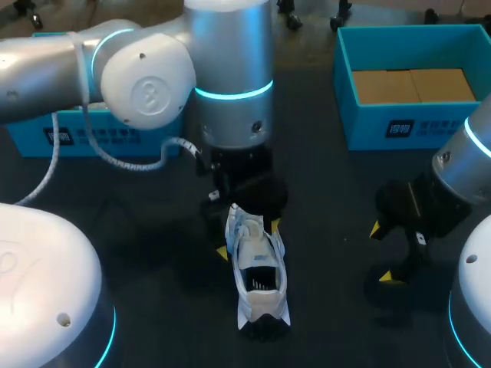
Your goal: Take the shoe out of the shoebox, open the shoe tongue, remove and reinsert the insole, then place the shoe into the shoebox
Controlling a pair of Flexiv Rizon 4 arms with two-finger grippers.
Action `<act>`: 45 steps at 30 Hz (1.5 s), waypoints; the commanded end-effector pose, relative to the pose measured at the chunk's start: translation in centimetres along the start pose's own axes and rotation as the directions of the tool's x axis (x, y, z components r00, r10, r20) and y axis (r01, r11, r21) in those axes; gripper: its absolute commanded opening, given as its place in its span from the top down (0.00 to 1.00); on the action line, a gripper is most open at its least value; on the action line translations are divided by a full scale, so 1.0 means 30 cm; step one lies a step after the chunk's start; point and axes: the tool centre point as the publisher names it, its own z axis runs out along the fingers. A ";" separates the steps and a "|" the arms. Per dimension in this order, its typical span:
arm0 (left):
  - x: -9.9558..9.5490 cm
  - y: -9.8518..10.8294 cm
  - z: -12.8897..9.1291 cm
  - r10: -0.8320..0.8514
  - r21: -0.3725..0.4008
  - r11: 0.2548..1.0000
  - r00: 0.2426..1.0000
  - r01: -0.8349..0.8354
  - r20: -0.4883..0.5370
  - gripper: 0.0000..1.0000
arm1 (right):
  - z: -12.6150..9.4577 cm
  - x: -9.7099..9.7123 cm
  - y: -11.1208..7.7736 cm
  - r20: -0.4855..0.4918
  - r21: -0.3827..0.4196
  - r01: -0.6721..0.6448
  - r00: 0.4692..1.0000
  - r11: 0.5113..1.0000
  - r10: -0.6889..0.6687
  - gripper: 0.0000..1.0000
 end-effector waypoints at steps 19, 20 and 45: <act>0.106 -0.074 0.148 -0.592 0.105 0.802 0.762 0.587 0.261 0.00 | 0.002 0.001 -0.001 0.001 0.000 0.001 1.000 1.000 -0.001 0.00; 0.111 -0.085 0.163 -0.602 0.097 0.794 0.752 0.601 0.267 0.00 | 0.002 0.001 -0.001 0.001 0.000 0.001 1.000 1.000 -0.001 0.00; 0.080 -0.183 0.324 -0.656 0.051 0.723 0.661 0.689 0.364 0.00 | 0.002 0.001 -0.001 0.001 0.000 0.001 1.000 1.000 -0.001 0.00</act>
